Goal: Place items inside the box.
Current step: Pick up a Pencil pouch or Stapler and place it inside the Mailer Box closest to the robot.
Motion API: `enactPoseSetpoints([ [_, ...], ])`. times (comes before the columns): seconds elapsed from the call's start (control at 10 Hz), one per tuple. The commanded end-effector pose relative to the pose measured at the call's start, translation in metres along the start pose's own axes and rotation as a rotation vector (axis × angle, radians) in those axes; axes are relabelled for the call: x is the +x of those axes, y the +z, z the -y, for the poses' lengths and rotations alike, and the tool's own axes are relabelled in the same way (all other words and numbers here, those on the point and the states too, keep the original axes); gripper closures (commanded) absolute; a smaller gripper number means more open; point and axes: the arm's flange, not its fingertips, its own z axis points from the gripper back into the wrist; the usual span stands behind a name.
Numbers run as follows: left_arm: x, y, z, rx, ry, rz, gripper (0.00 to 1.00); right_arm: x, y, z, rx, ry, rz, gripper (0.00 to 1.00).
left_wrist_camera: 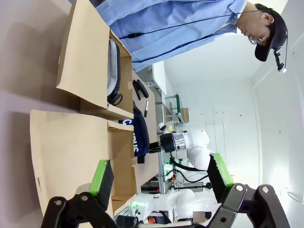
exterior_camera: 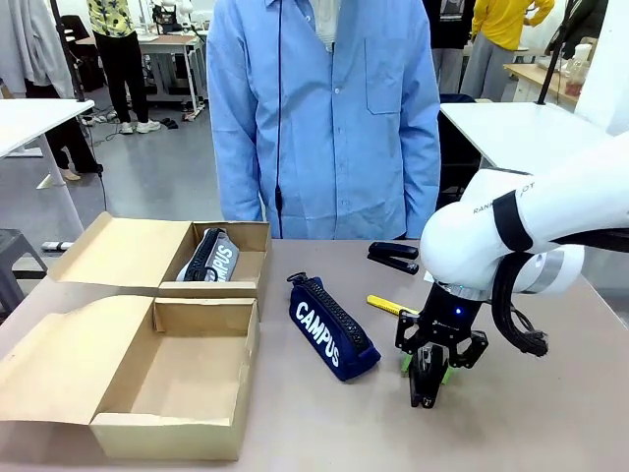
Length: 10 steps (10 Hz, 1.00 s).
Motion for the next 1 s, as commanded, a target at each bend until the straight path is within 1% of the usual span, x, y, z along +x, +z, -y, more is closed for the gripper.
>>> enactPoseSetpoints([
  [0.0,-0.002,0.001,0.001,-0.016,-0.019,0.003,0.00,-0.002,0.004,-0.001,-0.022,-0.022,0.029,1.00],
  [0.2,-0.002,0.001,0.001,-0.016,-0.019,0.003,0.00,-0.003,0.008,0.003,-0.030,-0.037,0.035,1.00],
  [0.4,-0.002,0.001,0.001,-0.016,-0.019,0.003,0.00,-0.009,0.016,0.008,-0.004,-0.025,0.025,1.00],
  [0.5,-0.002,0.001,0.001,-0.016,-0.019,0.003,0.00,-0.016,0.027,0.014,0.032,0.001,0.011,0.75],
  [0.6,-0.002,0.001,0.001,-0.016,-0.019,0.003,0.00,-0.033,0.050,0.026,0.098,0.070,0.013,0.75],
  [0.7,-0.002,0.001,0.001,-0.016,-0.019,0.003,0.00,-0.064,0.086,0.046,0.202,0.179,0.030,0.75],
  [0.8,-0.002,0.001,0.001,-0.016,-0.019,0.003,0.00,-0.114,0.127,0.070,0.317,0.309,-0.027,0.75],
  [0.9,-0.002,0.001,0.001,-0.016,-0.019,0.003,0.00,-0.159,0.148,0.082,0.320,0.402,-0.003,0.75],
])
